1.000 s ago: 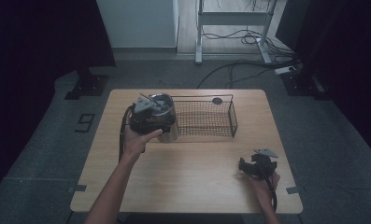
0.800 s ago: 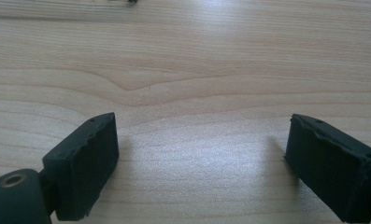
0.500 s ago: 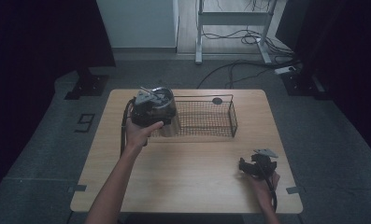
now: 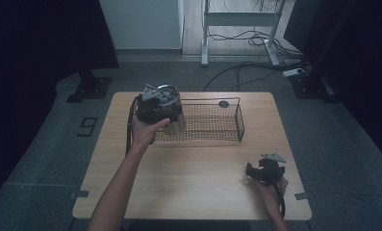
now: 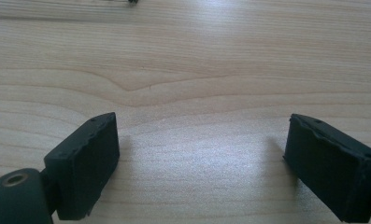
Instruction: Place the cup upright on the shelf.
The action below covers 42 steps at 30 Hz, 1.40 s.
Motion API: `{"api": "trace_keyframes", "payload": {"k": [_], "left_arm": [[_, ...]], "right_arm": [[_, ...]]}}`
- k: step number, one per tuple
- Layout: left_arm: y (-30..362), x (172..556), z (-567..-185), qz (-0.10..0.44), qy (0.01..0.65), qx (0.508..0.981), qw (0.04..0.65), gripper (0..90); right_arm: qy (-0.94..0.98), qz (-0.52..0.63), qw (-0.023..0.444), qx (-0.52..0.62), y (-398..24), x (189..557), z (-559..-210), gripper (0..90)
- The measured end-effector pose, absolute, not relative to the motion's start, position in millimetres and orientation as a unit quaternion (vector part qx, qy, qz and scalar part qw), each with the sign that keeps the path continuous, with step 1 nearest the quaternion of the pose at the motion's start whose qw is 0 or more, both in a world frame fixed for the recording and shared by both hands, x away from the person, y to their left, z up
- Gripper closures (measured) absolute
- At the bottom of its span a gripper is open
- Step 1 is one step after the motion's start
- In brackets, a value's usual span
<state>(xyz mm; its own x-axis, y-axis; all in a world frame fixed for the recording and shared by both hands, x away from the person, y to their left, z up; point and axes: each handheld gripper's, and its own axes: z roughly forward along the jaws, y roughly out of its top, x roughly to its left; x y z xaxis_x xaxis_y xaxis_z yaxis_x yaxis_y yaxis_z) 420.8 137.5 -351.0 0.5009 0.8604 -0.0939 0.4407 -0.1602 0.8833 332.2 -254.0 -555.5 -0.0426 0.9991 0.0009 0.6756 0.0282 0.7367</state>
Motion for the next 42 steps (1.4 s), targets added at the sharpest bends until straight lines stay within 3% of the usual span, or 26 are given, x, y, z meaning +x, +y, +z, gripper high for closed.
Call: {"api": "trace_keyframes", "payload": {"k": [27,42], "left_arm": [[132,455,-356,0.241,0.458,0.725,0.455,4.2],[126,484,-382,0.252,0.482,0.723,0.425,4.2]], "right_arm": [[0.661,0.291,0.278,0.633,-254,332,-555,10.0],[0.661,0.291,0.277,0.633,-254,332,-555,10.1]]}}
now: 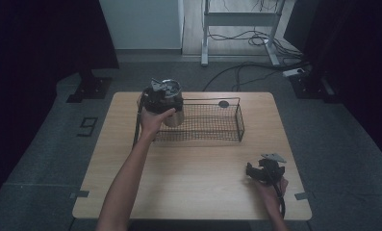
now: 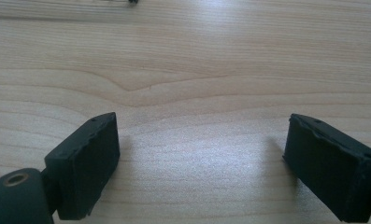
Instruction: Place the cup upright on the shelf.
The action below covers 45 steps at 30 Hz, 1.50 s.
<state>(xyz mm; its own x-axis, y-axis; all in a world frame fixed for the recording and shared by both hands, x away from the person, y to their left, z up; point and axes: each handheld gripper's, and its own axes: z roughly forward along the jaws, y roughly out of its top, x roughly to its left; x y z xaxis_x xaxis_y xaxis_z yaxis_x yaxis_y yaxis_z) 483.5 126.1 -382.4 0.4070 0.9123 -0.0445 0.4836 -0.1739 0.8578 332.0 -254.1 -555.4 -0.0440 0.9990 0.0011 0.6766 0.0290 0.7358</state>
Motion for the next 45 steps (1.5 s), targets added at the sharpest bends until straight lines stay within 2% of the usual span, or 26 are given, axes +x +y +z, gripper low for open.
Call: {"api": "trace_keyframes", "payload": {"k": [29,45], "left_arm": [[121,503,-438,0.242,0.513,0.728,0.385,4.2],[119,505,-453,0.239,0.519,0.73,0.374,4.1]], "right_arm": [[0.662,0.291,0.278,0.633,-254,332,-555,10.3],[0.662,0.291,0.278,0.633,-254,332,-555,10.4]]}}
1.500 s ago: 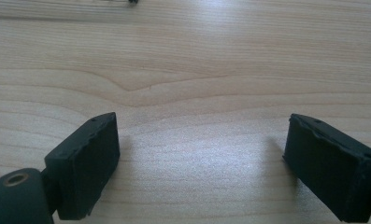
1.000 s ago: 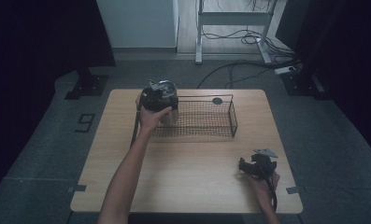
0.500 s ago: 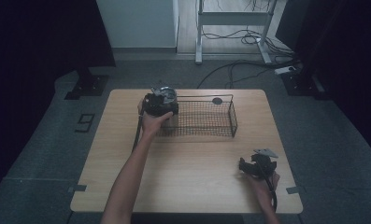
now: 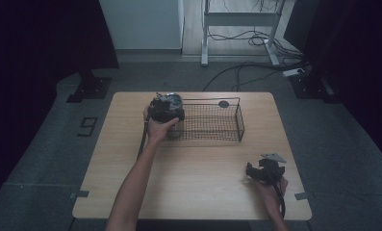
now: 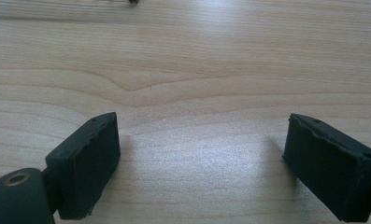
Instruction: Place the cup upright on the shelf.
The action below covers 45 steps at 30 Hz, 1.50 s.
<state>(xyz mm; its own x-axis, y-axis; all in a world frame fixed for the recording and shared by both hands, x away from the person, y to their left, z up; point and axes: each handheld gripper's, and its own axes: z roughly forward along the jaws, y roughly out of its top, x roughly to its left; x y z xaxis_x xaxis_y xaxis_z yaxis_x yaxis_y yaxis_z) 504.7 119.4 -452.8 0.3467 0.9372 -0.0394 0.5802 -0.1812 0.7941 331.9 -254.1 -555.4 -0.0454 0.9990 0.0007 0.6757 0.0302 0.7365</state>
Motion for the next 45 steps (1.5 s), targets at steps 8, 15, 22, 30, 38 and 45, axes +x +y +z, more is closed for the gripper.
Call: {"api": "trace_keyframes", "payload": {"k": [8,15,22,30,38,45], "left_arm": [[117,500,-460,0.249,0.51,0.737,0.368,4.0],[118,493,-466,0.258,0.502,0.733,0.38,3.9],[115,492,-466,0.262,0.5,0.741,0.364,0.6],[119,487,-456,0.266,0.498,0.728,0.389,0.0],[120,474,-444,0.272,0.491,0.724,0.401,0.0],[127,463,-436,0.277,0.484,0.719,0.415,0.0]], "right_arm": [[0.662,0.291,0.278,0.633,-254,332,-555,10.6],[0.661,0.292,0.277,0.633,-254,332,-555,10.7],[0.662,0.292,0.279,0.632,-254,332,-555,10.9],[0.662,0.292,0.279,0.632,-254,332,-555,11.0],[0.663,0.29,0.28,0.631,-253,331,-555,11.0],[0.663,0.29,0.28,0.631,-253,331,-555,11.0]]}}
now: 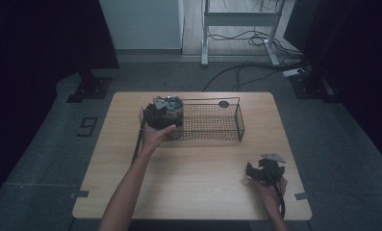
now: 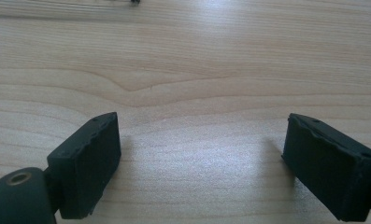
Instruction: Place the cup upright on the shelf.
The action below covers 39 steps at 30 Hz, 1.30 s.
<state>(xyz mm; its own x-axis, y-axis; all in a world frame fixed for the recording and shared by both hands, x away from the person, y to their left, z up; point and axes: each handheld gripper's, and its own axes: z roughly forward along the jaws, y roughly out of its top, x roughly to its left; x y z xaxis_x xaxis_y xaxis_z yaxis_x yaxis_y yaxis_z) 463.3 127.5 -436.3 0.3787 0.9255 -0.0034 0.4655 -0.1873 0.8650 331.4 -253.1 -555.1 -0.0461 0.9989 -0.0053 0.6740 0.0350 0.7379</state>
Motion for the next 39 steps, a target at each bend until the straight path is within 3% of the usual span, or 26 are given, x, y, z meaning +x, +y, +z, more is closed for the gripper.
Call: {"api": "trace_keyframes", "payload": {"k": [23,39], "left_arm": [[158,421,-426,0.256,0.464,0.728,0.434,0.3],[185,363,-455,0.224,0.467,0.741,0.426,1.9]], "right_arm": [[0.663,0.289,0.284,0.629,-253,331,-555,11.1],[0.659,0.291,0.279,0.635,-253,331,-555,11.8]]}}
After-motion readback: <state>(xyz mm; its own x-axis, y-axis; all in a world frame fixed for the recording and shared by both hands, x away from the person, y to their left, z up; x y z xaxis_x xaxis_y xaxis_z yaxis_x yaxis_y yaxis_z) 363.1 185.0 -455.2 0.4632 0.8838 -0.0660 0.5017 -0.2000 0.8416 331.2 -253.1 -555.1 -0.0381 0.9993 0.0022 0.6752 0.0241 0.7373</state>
